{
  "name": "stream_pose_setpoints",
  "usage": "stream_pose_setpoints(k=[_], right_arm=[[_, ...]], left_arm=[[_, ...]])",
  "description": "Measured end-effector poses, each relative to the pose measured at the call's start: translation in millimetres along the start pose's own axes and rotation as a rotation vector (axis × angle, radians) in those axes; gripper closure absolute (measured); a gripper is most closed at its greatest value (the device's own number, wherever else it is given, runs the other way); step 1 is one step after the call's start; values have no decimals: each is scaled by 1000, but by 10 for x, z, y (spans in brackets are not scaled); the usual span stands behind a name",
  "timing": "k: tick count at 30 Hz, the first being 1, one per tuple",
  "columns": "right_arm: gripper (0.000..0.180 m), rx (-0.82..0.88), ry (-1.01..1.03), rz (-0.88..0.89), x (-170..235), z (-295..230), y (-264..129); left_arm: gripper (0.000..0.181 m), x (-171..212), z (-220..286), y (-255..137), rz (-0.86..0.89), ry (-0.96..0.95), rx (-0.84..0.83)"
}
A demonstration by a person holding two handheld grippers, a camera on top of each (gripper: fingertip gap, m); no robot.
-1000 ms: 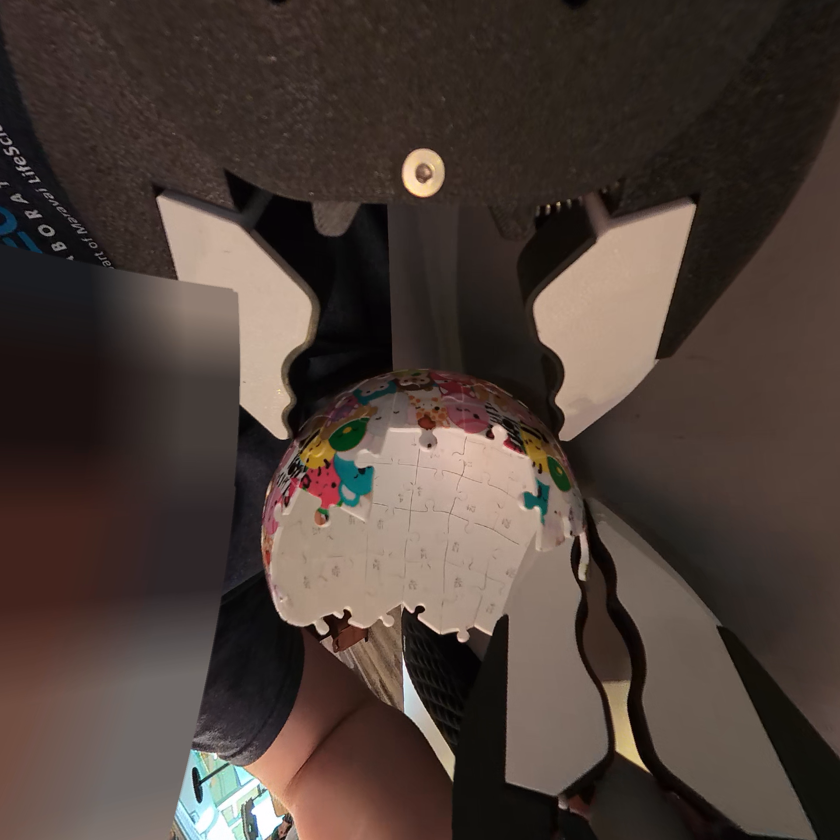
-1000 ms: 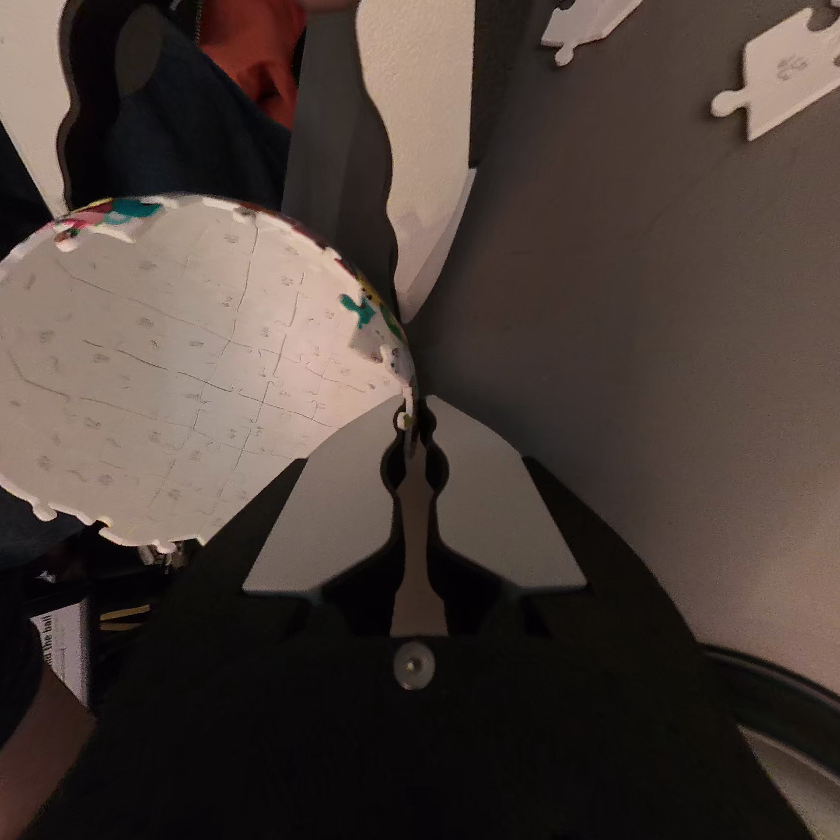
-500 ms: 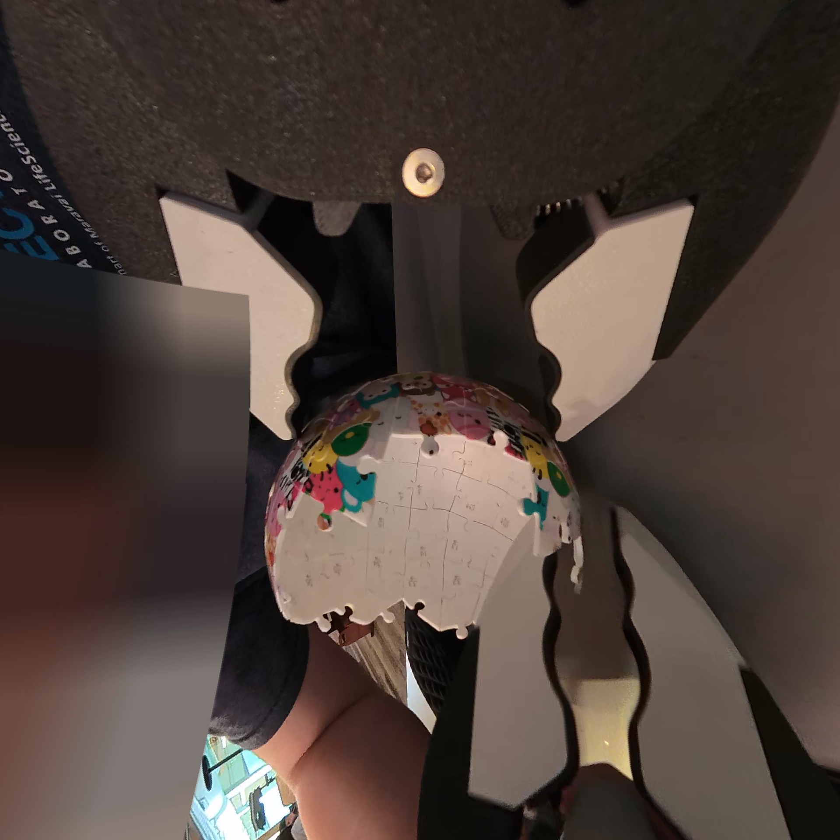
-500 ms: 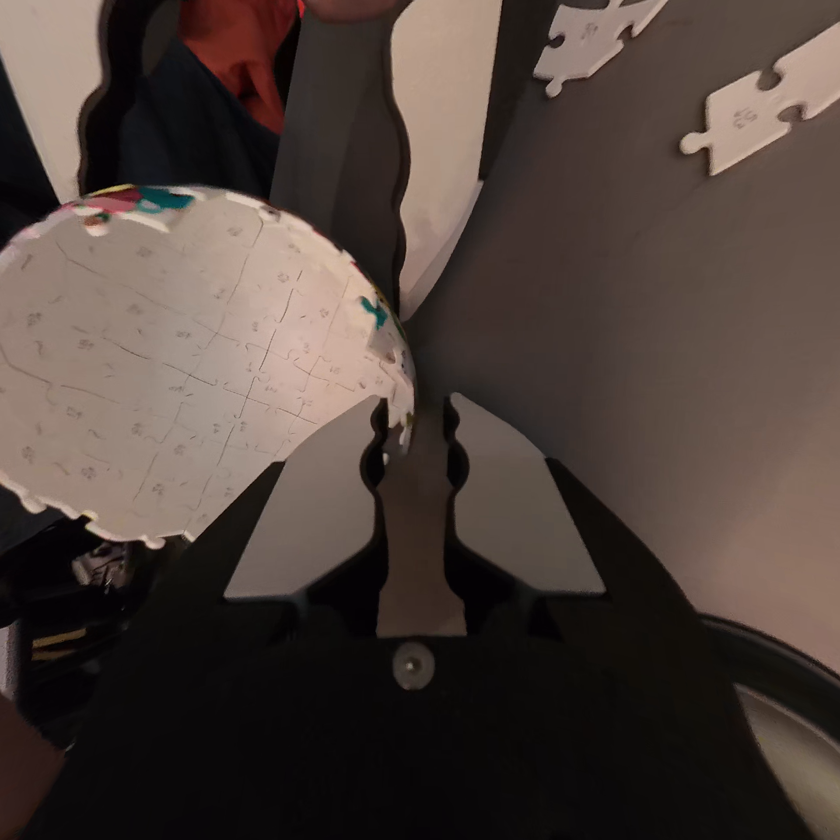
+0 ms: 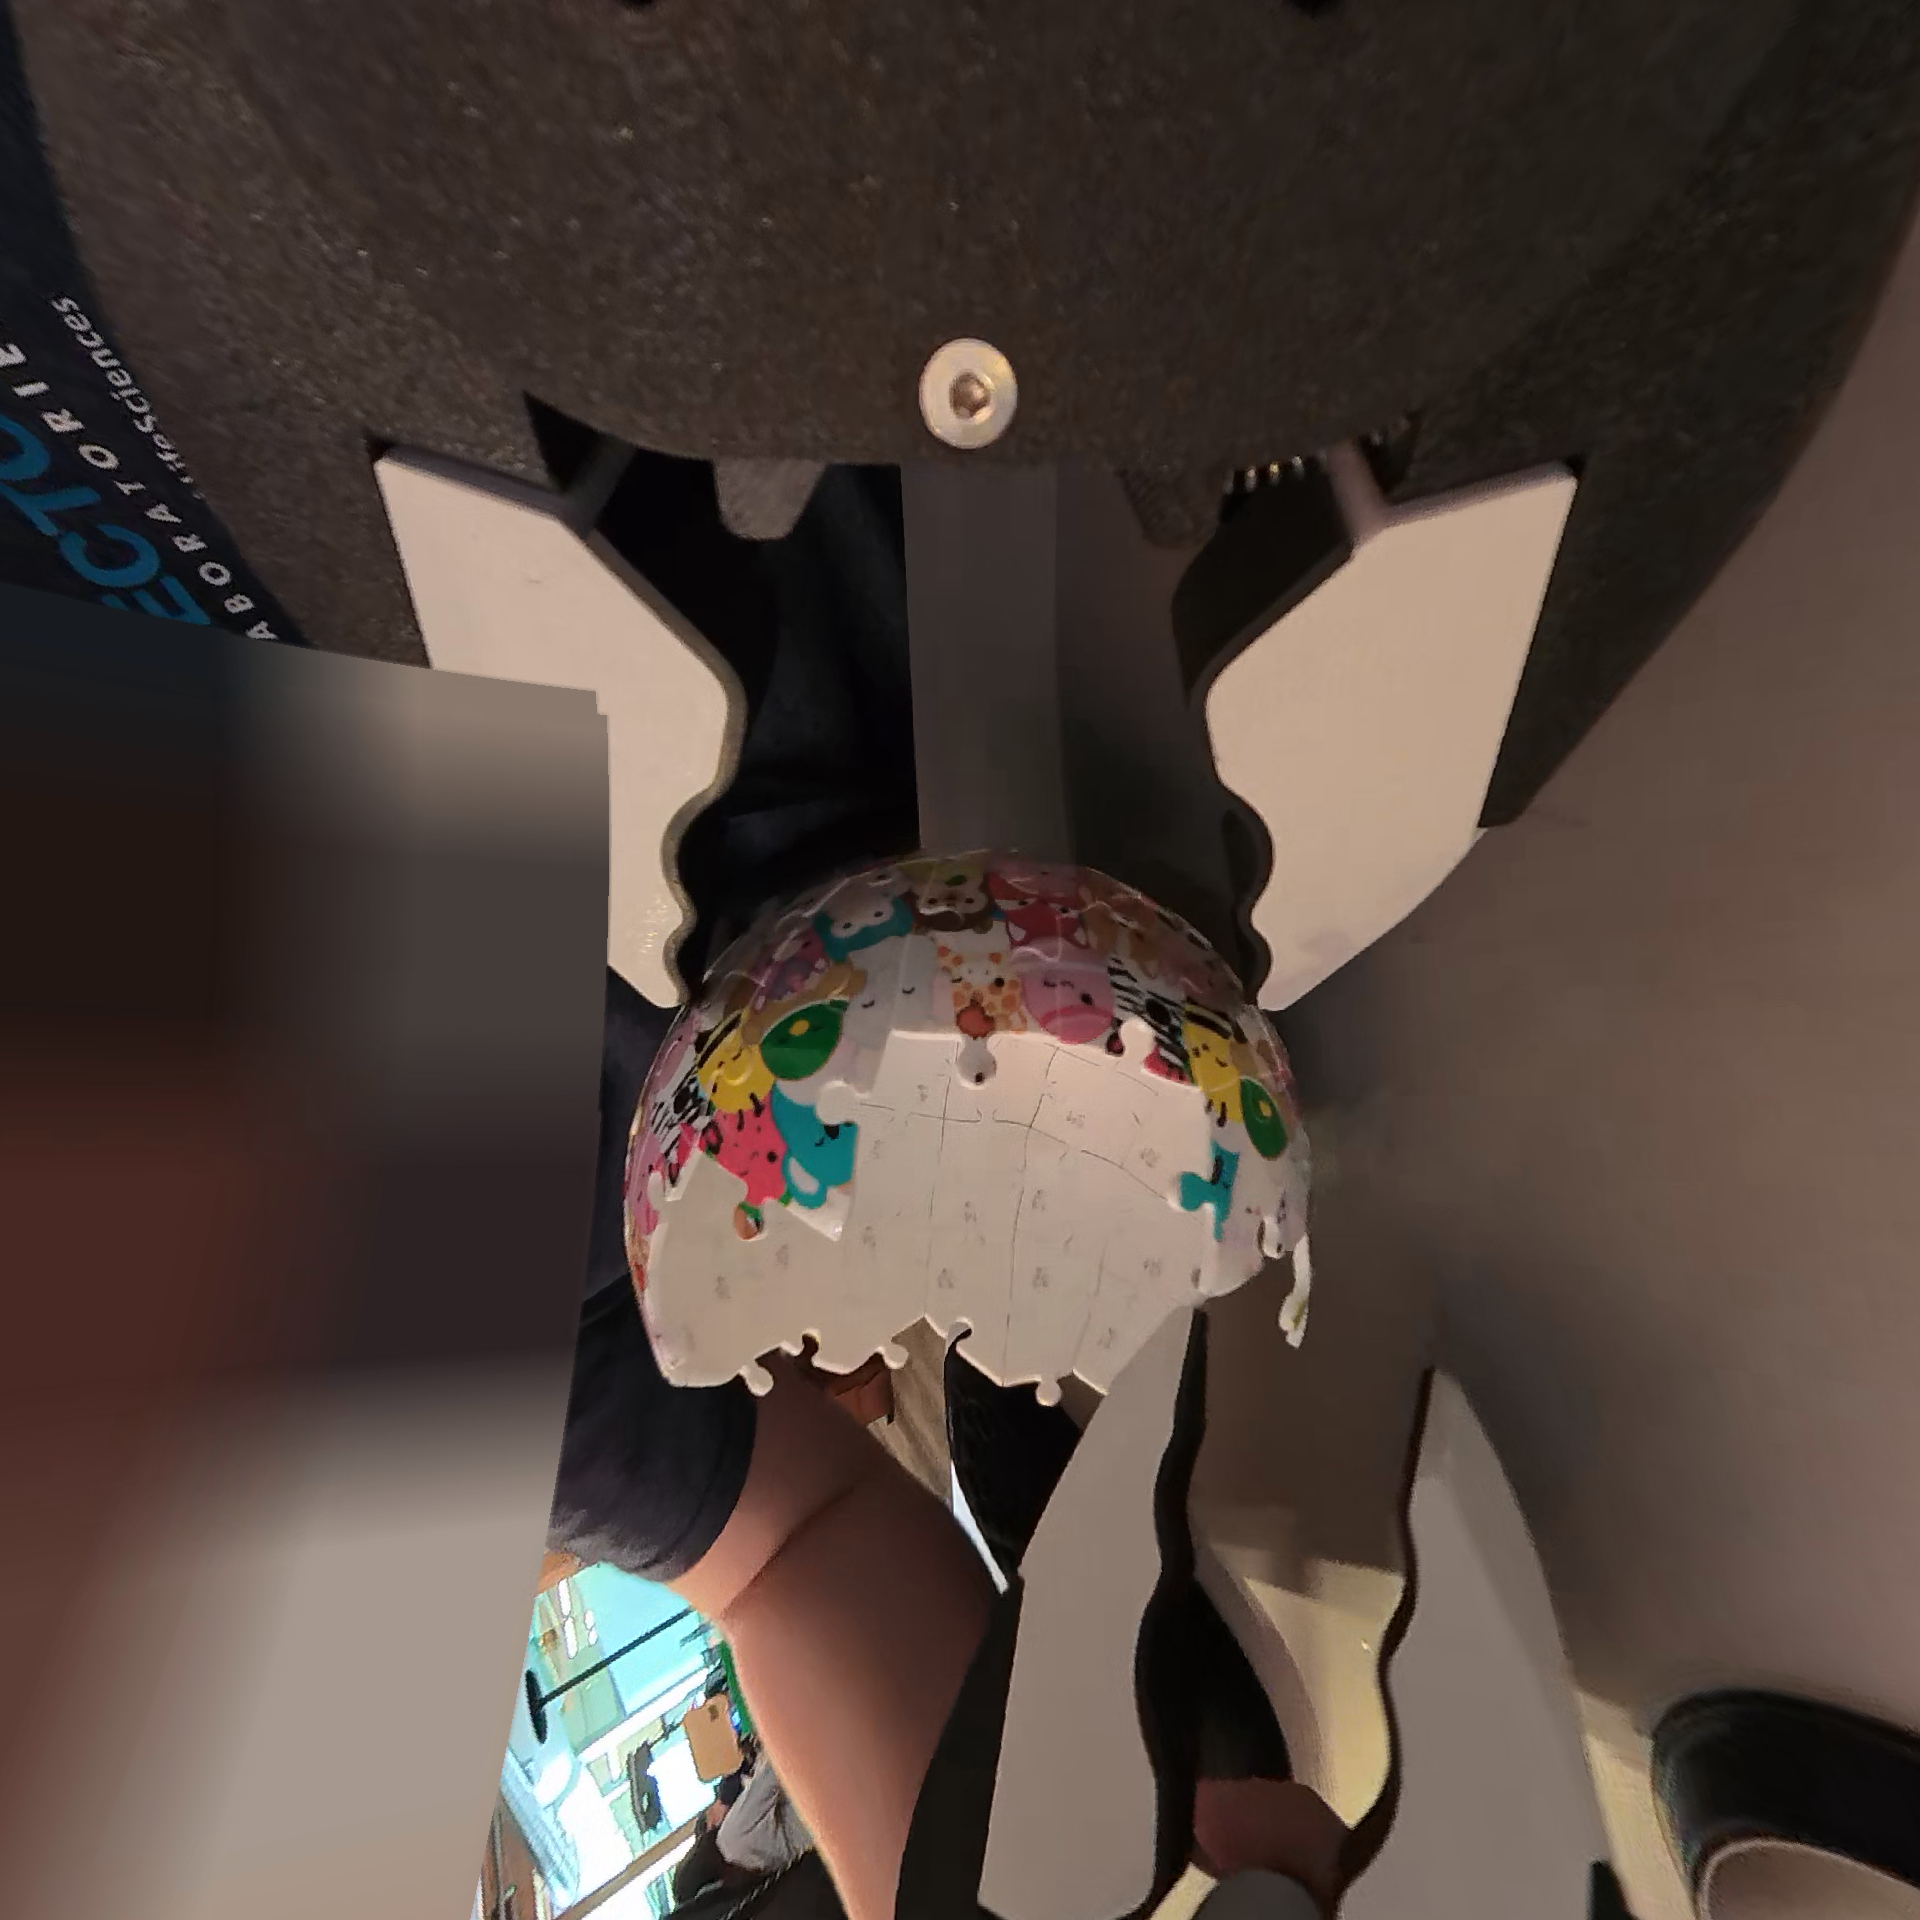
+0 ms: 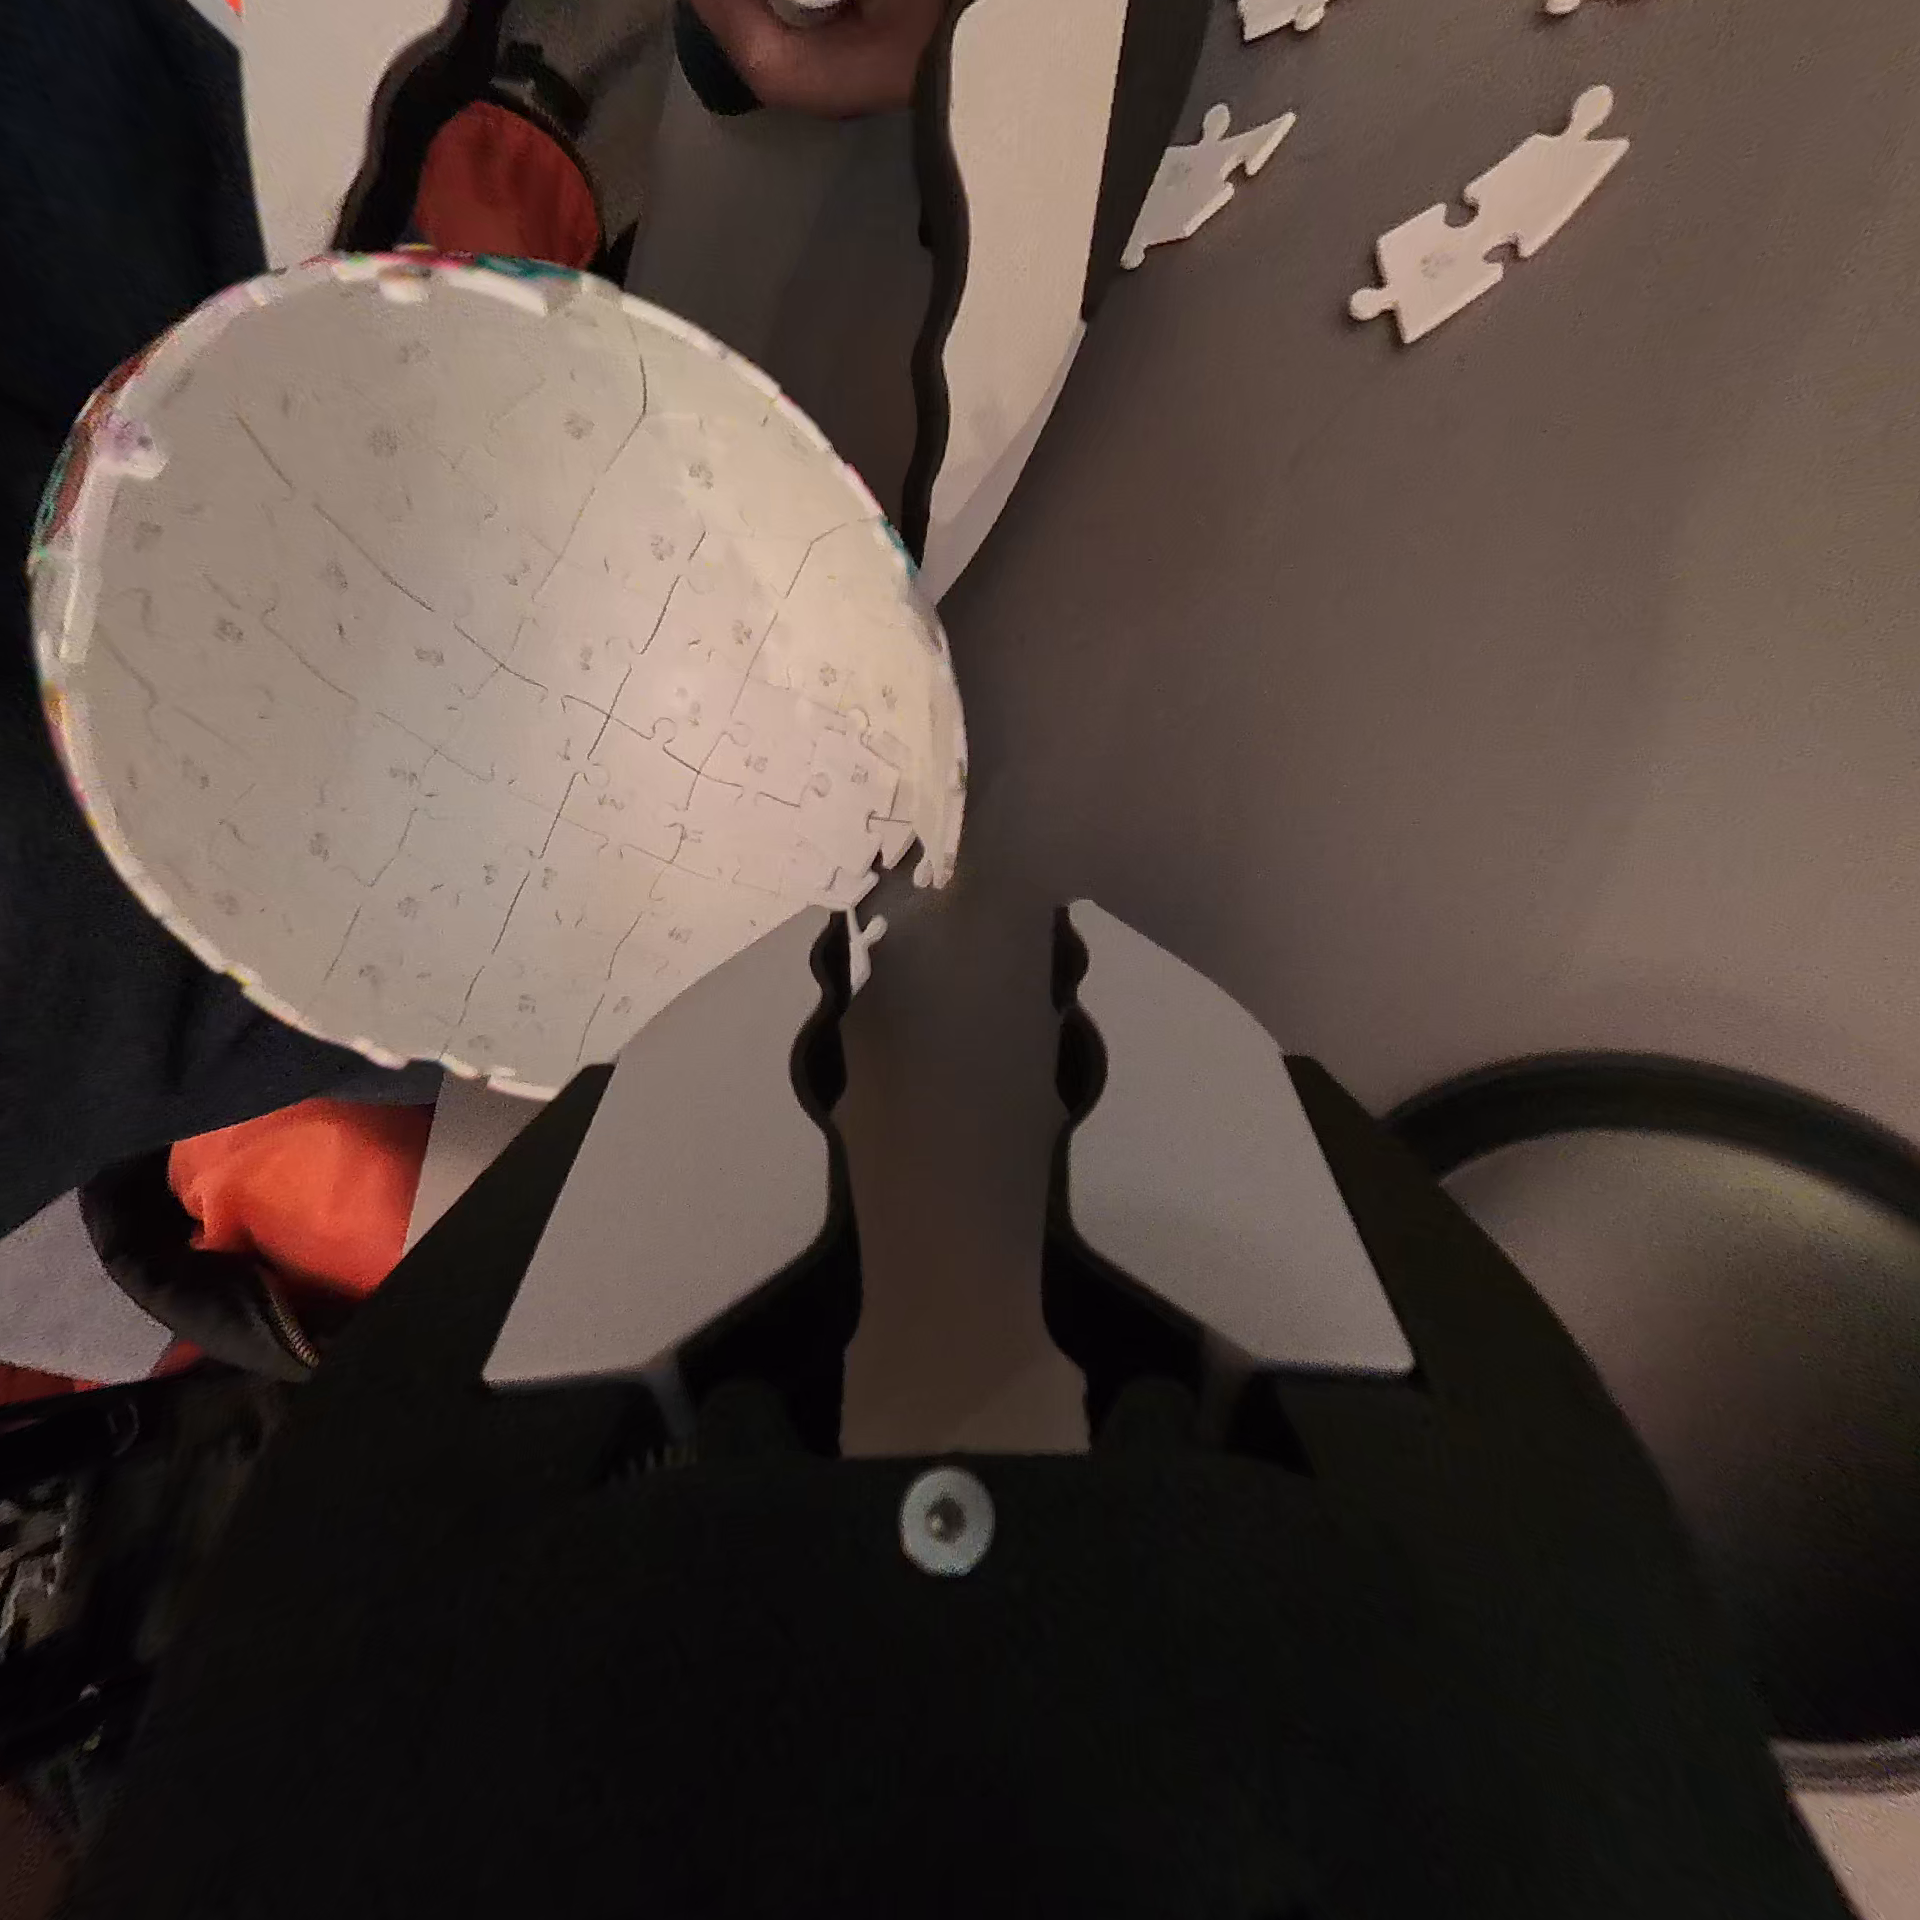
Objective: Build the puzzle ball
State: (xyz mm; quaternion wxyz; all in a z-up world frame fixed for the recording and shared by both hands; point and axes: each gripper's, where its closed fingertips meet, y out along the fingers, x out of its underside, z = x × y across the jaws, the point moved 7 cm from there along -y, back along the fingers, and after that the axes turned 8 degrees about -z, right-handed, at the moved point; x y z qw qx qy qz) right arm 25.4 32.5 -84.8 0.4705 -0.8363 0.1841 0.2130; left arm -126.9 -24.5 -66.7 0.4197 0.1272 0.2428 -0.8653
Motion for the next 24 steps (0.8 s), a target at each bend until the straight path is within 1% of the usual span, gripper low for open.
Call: stream_pose_setpoints(k=[12,19,24], right_arm=[[144,11,83,98,172,-142,-68],[144,24,95,142,165,-302,-39],[143,64,93,141,147,-418,21]], left_arm=[[97,-24,23,-14,54,-12,30],[100,-29,56,15,74,3,33],[103,3,56,-25,128,-2,26]])
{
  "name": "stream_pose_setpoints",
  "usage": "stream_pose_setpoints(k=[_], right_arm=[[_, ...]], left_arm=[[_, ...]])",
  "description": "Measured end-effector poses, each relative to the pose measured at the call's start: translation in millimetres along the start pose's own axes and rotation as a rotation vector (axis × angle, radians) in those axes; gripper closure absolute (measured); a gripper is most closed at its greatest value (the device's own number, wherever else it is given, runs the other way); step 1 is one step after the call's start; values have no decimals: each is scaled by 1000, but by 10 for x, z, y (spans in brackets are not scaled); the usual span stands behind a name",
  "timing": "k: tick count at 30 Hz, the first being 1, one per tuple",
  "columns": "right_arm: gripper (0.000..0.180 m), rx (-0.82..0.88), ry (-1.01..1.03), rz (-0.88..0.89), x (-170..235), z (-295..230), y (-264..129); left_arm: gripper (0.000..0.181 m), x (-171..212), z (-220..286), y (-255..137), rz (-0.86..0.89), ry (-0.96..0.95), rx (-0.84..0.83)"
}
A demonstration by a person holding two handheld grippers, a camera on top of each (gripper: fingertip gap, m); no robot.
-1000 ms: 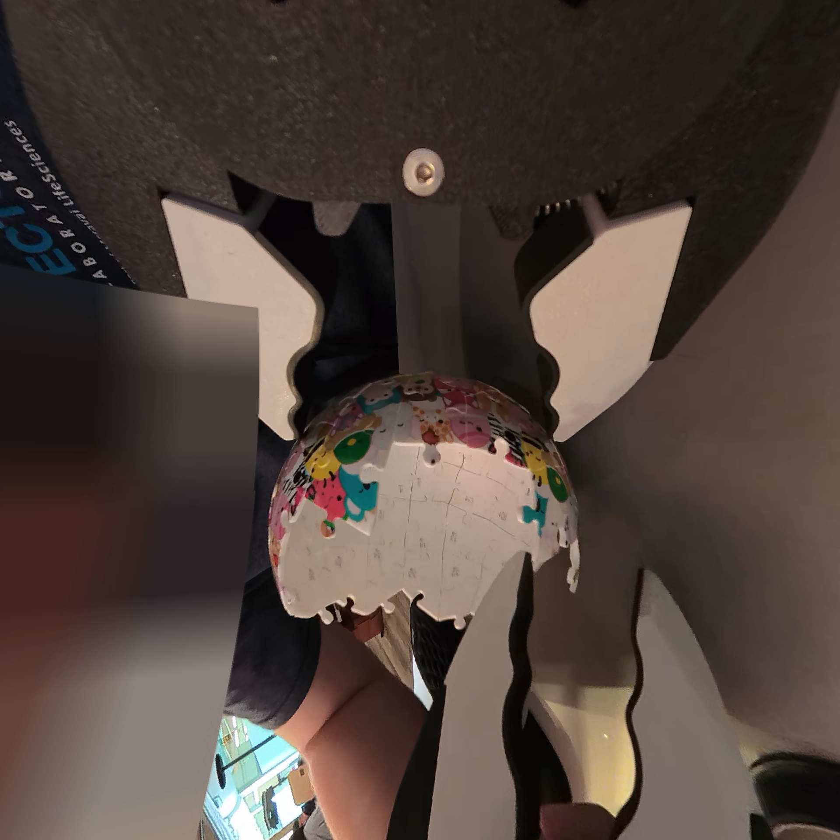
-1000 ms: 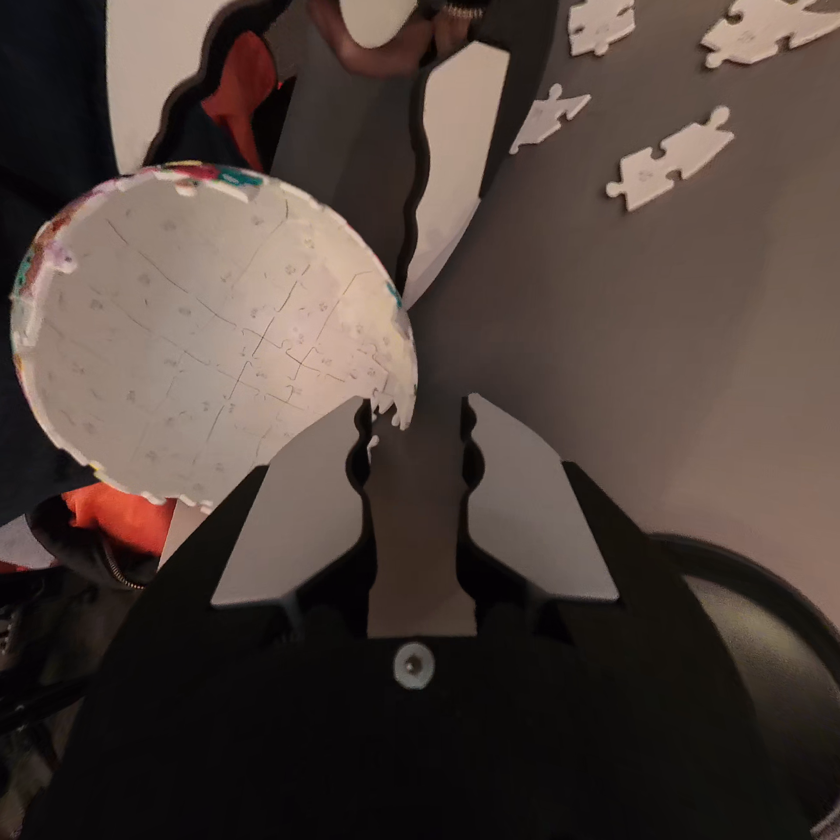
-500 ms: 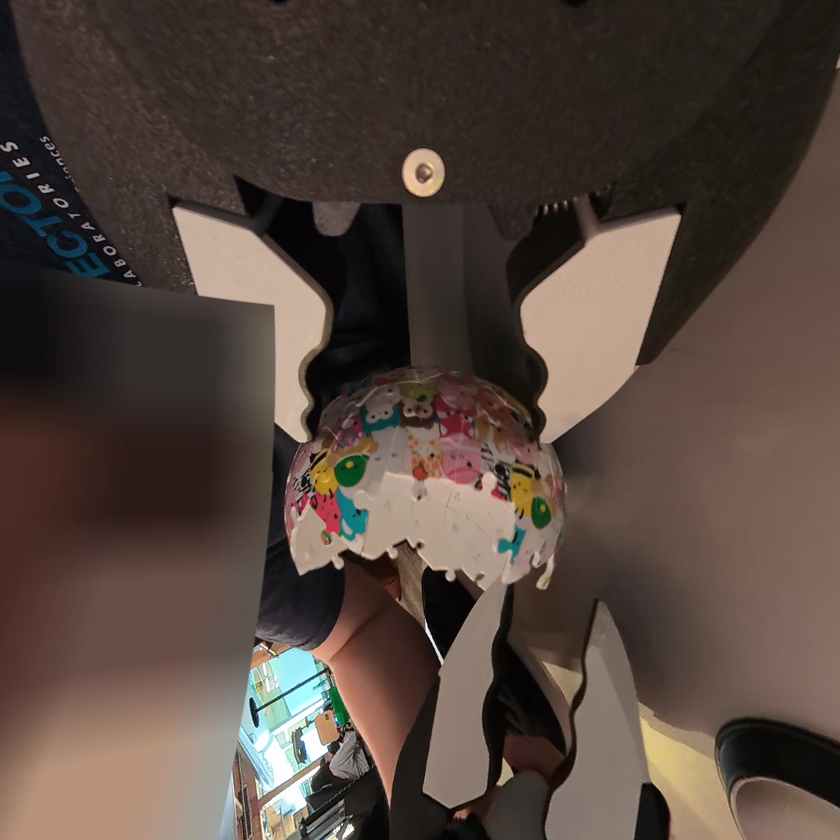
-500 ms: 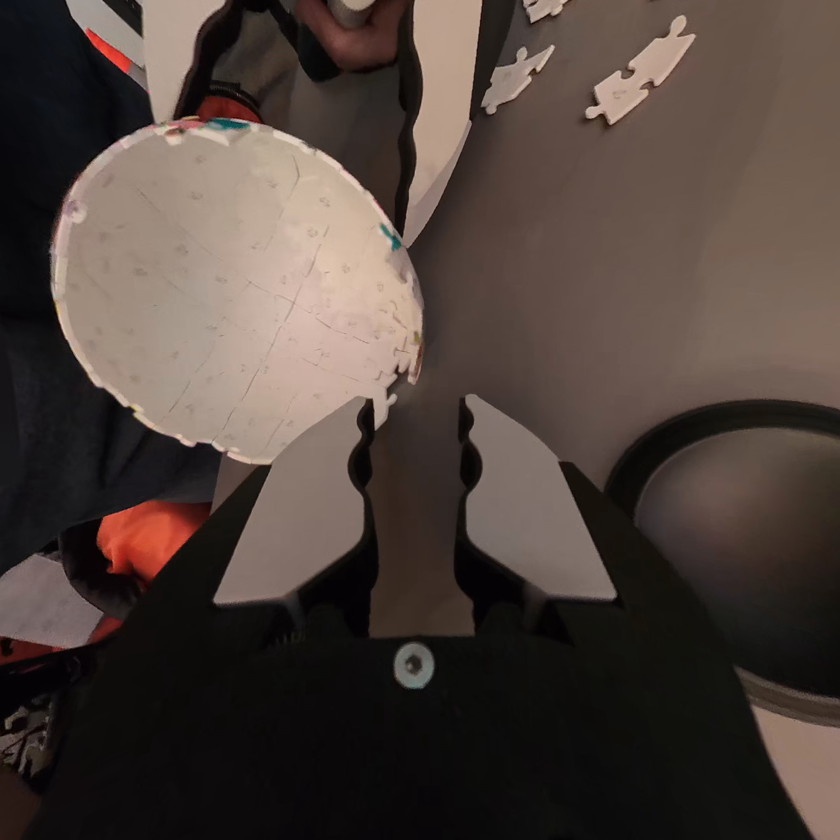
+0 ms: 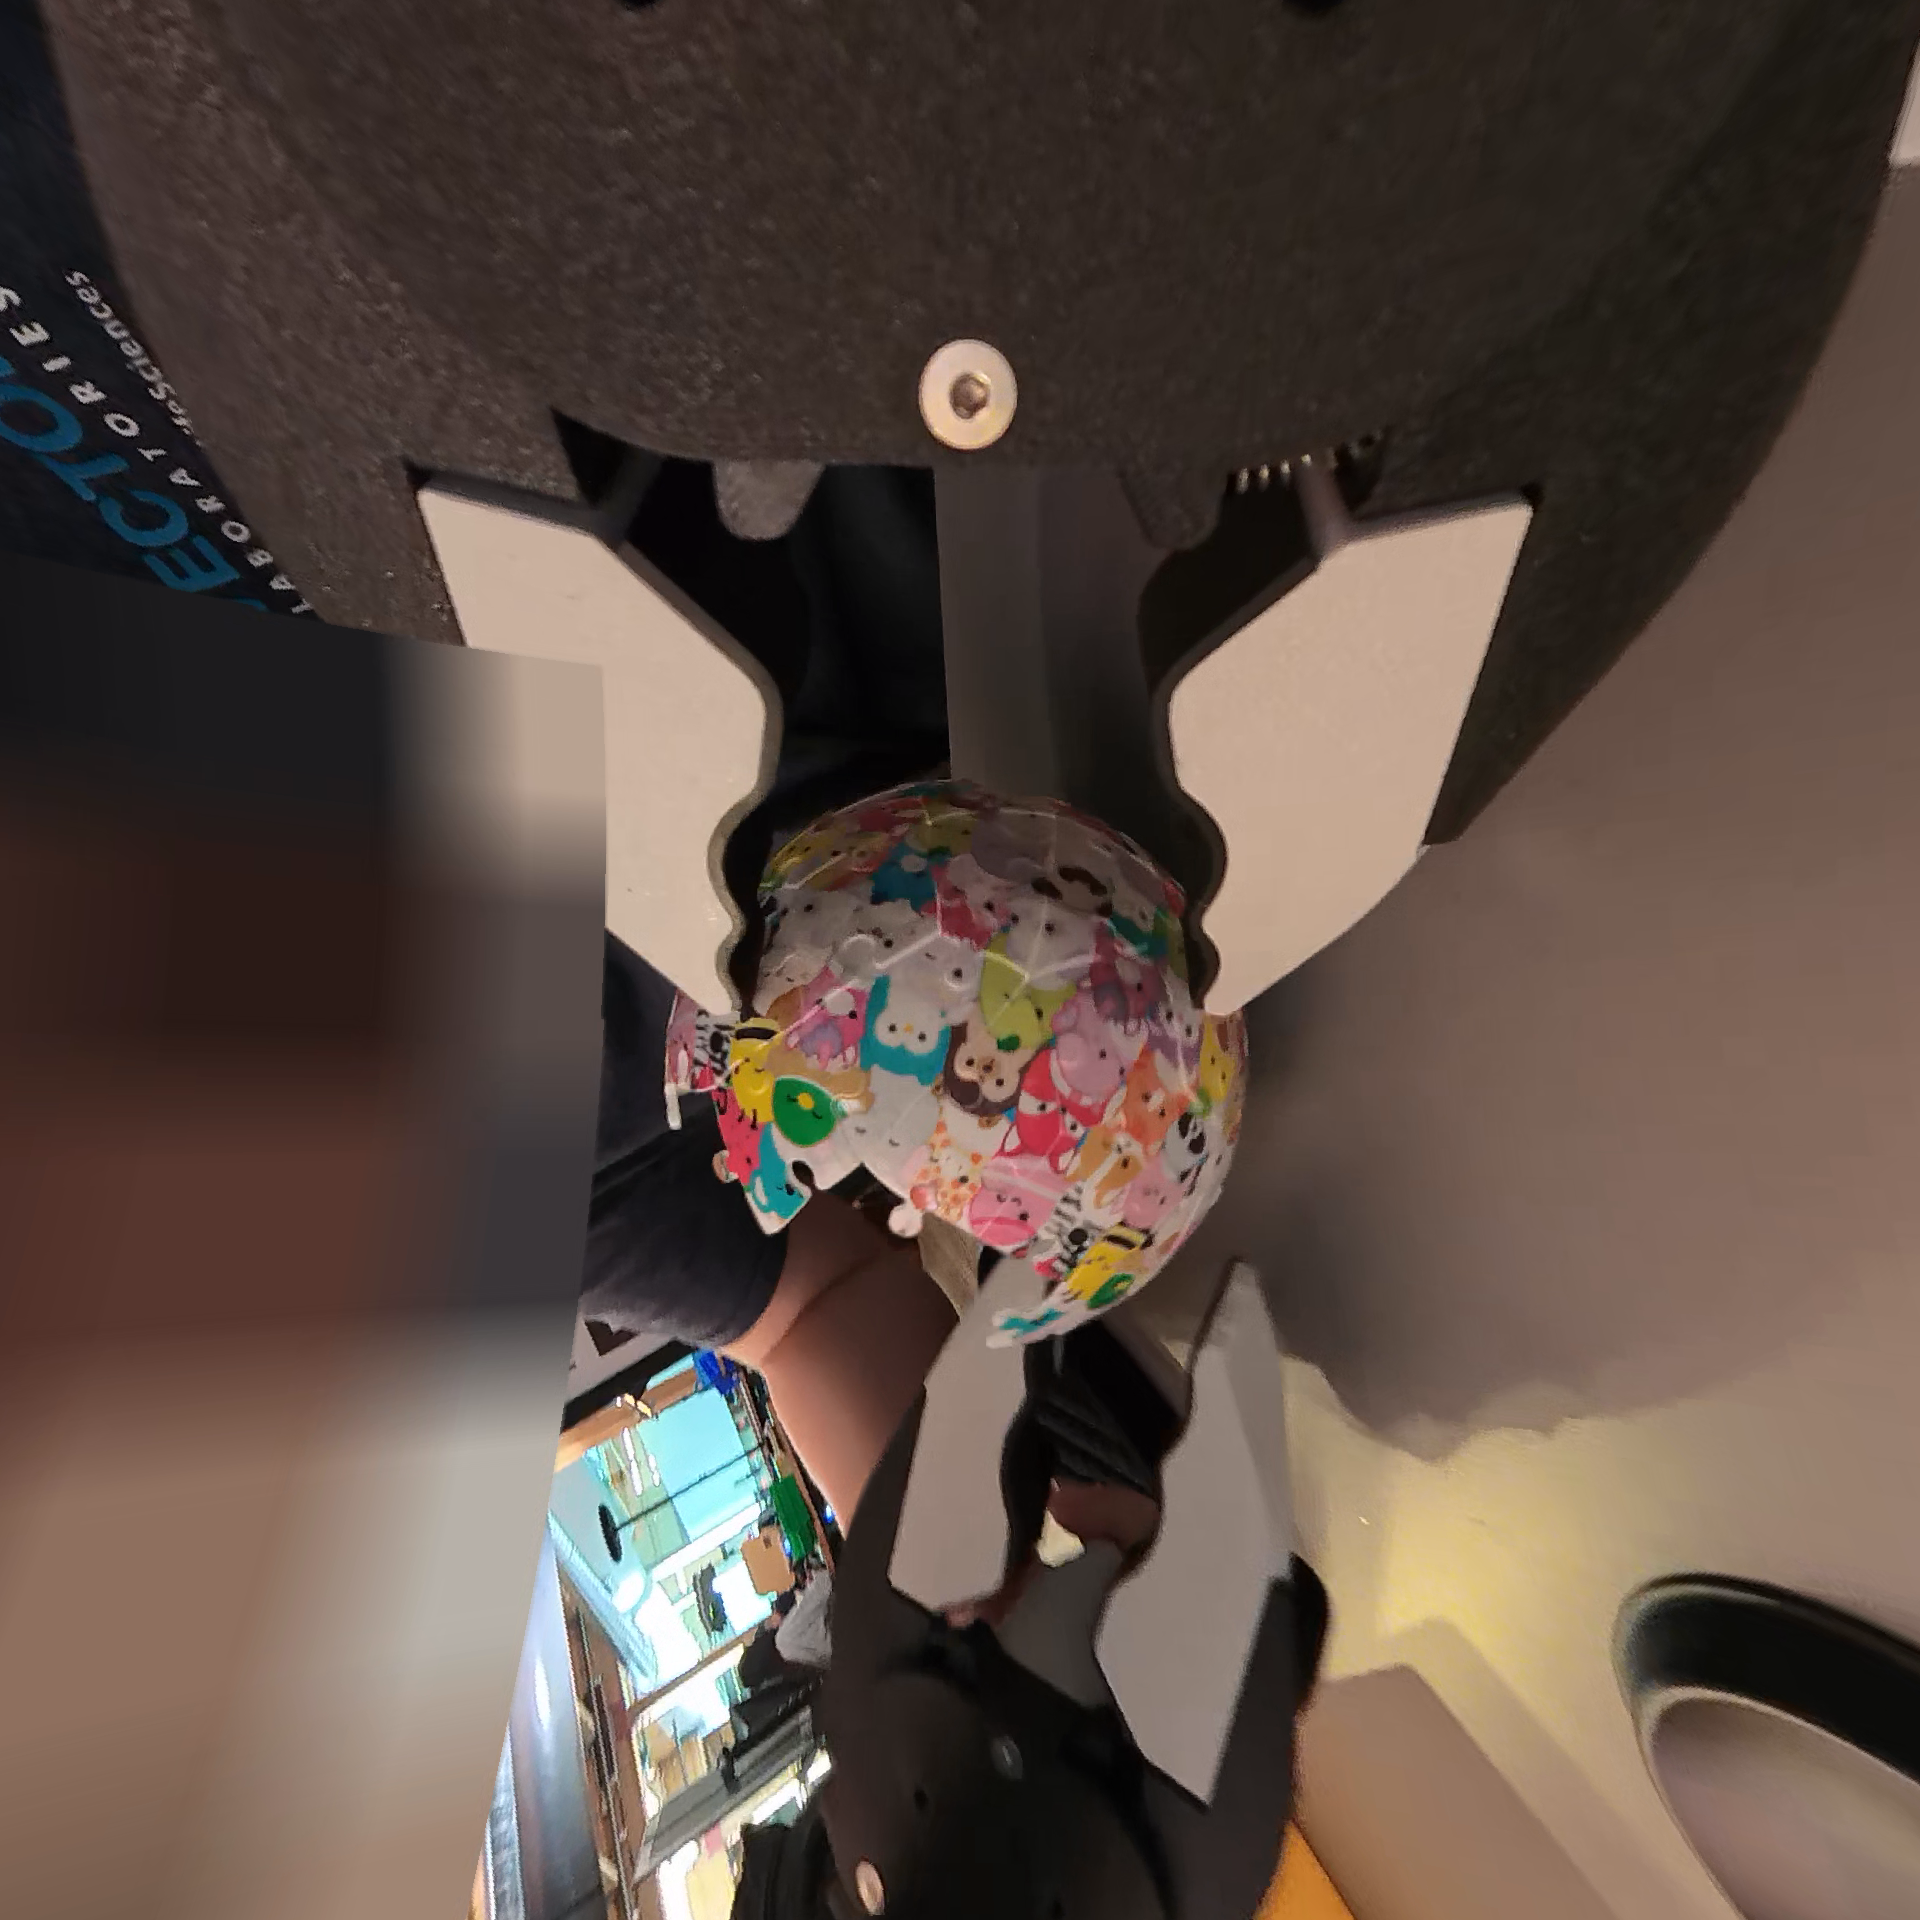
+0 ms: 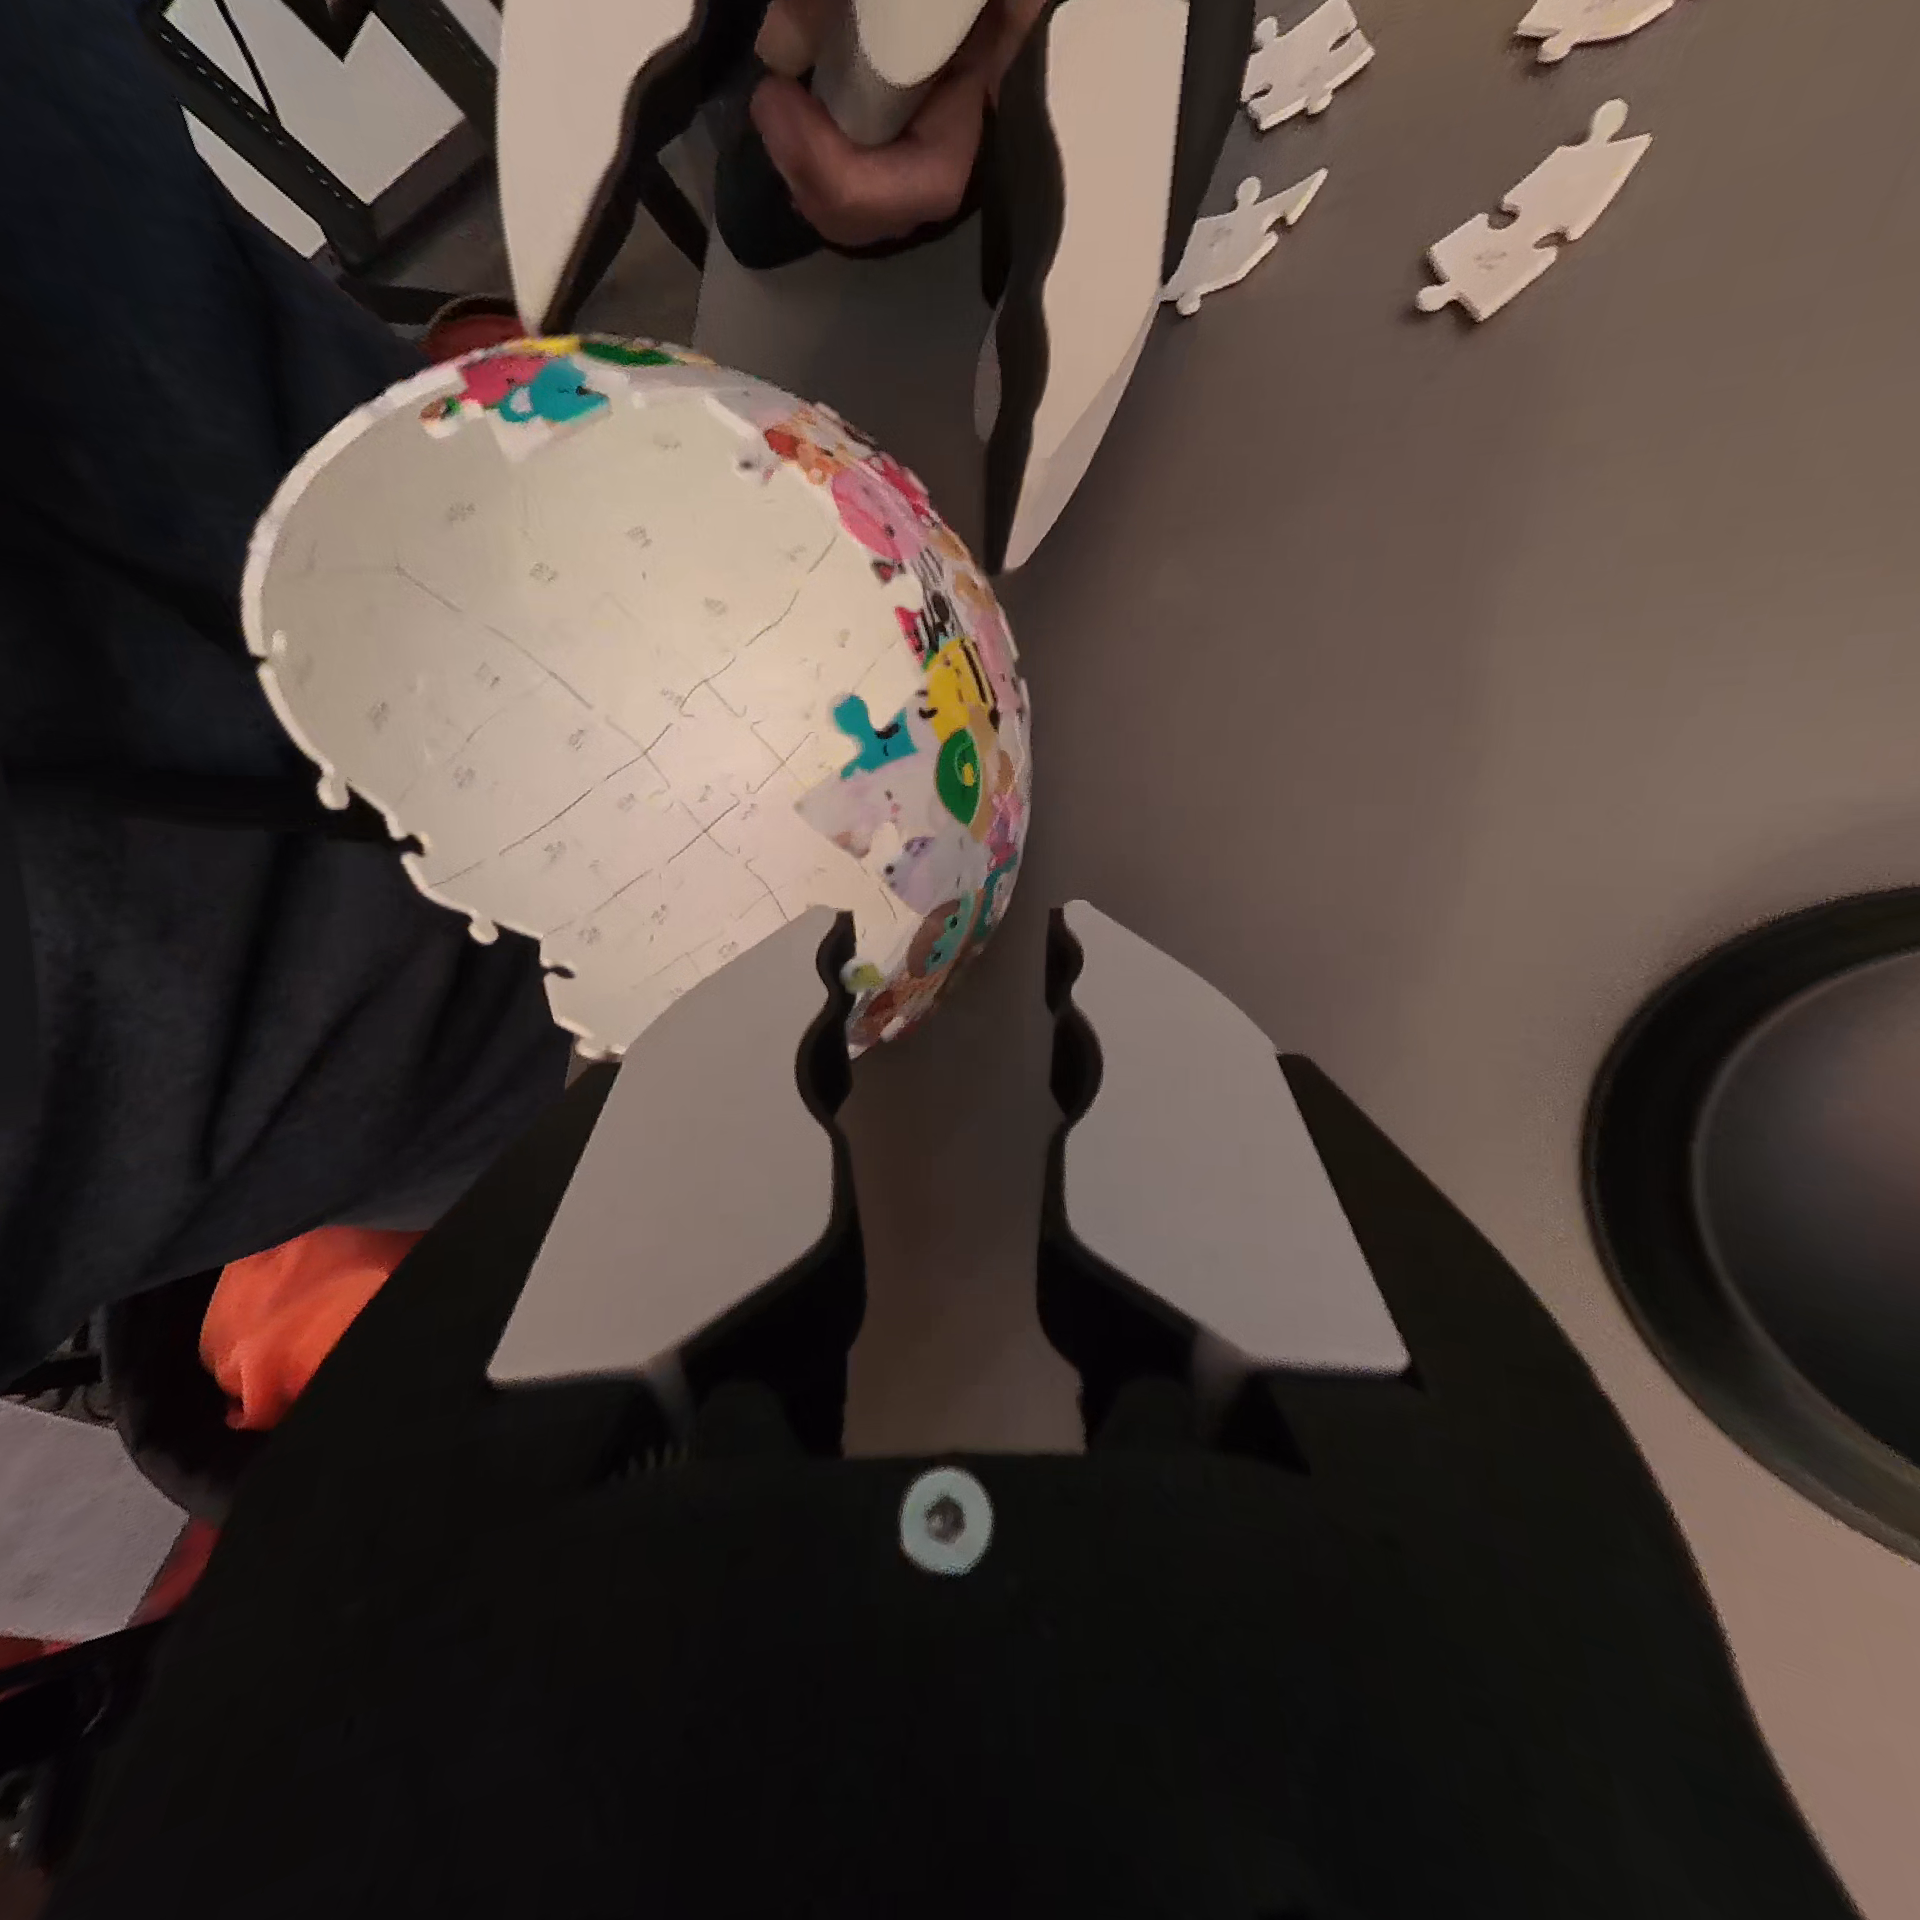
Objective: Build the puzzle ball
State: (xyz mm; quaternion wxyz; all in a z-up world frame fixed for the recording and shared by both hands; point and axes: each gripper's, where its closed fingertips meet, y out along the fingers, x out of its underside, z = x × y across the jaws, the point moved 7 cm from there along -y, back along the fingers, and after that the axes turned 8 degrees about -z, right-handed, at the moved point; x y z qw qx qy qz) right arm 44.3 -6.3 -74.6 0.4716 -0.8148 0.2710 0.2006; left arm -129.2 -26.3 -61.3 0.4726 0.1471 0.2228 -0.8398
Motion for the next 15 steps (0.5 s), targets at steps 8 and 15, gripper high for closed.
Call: stream_pose_setpoints(k=[8,15], right_arm=[[142,53,7,5,-3,-212,93],[141,135,68,-17,36,-271,162]], left_arm=[[107,160,16,-149,104,16,-39],[97,540,164,-331,177,187,-212]])
